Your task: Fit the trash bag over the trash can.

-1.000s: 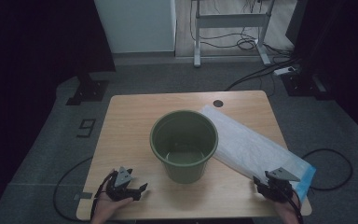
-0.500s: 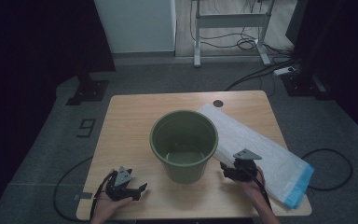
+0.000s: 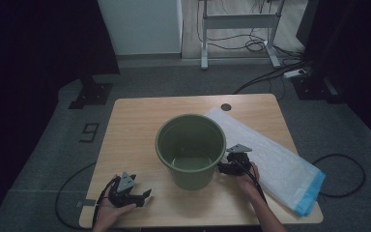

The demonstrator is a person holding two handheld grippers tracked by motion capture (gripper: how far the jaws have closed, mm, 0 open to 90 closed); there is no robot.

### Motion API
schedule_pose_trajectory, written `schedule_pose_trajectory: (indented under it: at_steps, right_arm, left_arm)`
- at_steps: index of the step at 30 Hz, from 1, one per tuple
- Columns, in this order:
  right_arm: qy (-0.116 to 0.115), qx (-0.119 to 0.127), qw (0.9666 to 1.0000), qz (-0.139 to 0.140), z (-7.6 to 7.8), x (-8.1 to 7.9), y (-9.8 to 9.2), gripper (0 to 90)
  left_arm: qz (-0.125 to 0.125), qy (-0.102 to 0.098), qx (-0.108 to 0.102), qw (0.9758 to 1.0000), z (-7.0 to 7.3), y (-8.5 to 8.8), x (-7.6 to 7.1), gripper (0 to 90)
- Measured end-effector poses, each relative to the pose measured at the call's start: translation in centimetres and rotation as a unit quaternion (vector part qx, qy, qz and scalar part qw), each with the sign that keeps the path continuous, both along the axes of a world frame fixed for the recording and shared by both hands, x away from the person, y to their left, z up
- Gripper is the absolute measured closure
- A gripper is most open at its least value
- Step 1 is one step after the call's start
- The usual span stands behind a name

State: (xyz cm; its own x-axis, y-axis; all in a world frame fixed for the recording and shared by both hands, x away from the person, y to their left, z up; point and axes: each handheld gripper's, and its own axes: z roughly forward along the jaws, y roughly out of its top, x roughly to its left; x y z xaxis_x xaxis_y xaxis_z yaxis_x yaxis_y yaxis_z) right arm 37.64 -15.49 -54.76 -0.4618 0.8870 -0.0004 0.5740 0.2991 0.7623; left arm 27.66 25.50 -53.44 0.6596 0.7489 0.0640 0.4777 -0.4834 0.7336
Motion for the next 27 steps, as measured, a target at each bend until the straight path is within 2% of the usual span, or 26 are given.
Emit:
schedule_pose_trajectory:
  at_steps: [5, 9, 11, 14, 15, 16, 17, 18, 20, 23, 24, 25, 26, 27]
  right_arm:
    - [0.003, -0.024, 0.9997, -0.001, -0.2, 0.1, 0.4, 30.4]
    - [-0.001, -0.02, 0.9998, -0.001, -0.3, 0.0, 0.2, 35.5]
    - [-0.003, -0.015, 0.9998, -0.01, -0.3, 0.0, -0.1, 42.3]
    - [-0.007, -0.013, 0.9997, -0.018, -0.3, 0.1, -0.7, 58.5]
    - [-0.007, -0.013, 0.9997, -0.018, -0.3, 0.1, -0.7, 58.5]
    - [-0.01, -0.018, 0.9997, -0.015, -0.3, 0.0, -1.1, 71.3]
    - [-0.018, -0.035, 0.9991, -0.014, -0.3, 0.0, -1.2, 76.6]
    - [-0.02, -0.04, 0.9989, -0.012, -0.2, 0.0, -1.4, 81.5]
    - [-0.017, -0.029, 0.9994, -0.011, -0.3, 0.1, -2.0, 88.0]
    - [-0.036, 0.025, 0.9988, -0.025, 0.3, -0.1, -3.4, 89.0]
    - [-0.048, 0.034, 0.9979, -0.027, 0.7, -0.2, -3.9, 89.0]
    - [-0.048, 0.034, 0.9979, -0.027, 0.7, -0.2, -3.9, 89.0]
    - [-0.067, 0.054, 0.996, -0.026, 1.8, -0.6, -4.6, 89.1]
    - [-0.073, 0.066, 0.9948, -0.027, 2.4, -0.8, -5.0, 89.1]
  left_arm:
    - [0.0, 0.002, 0.003, 1.0, -0.1, -0.1, 0.0, 15.0]
    - [0.0, 0.003, 0.005, 1.0, -0.2, -0.2, 0.1, 15.0]
    - [0.0, 0.004, 0.006, 1.0, -0.3, -0.2, 0.0, 15.0]
    - [-0.001, 0.004, 0.006, 1.0, -0.3, -0.3, 0.0, 15.0]
    - [-0.001, 0.004, 0.006, 1.0, -0.3, -0.3, 0.0, 15.0]
    - [0.0, 0.002, 0.009, 1.0, -0.3, -0.4, -0.1, 15.0]
    - [0.001, 0.001, 0.012, 0.9999, -0.3, -0.4, -0.1, 15.0]
    - [0.001, 0.002, 0.013, 0.9999, -0.3, -0.4, -0.1, 15.0]
    - [0.001, 0.003, 0.016, 0.9999, -0.4, -0.4, -0.1, 15.0]
    - [0.001, 0.004, 0.018, 0.9998, -0.5, -0.4, 0.0, 15.0]
    - [0.001, 0.004, 0.019, 0.9998, -0.5, -0.5, 0.0, 15.0]
    - [0.001, 0.004, 0.019, 0.9998, -0.5, -0.5, 0.0, 15.0]
    - [0.001, 0.005, 0.019, 0.9998, -0.5, -0.5, 0.0, 15.0]
    - [0.002, 0.005, 0.02, 0.9998, -0.6, -0.6, 0.0, 15.0]
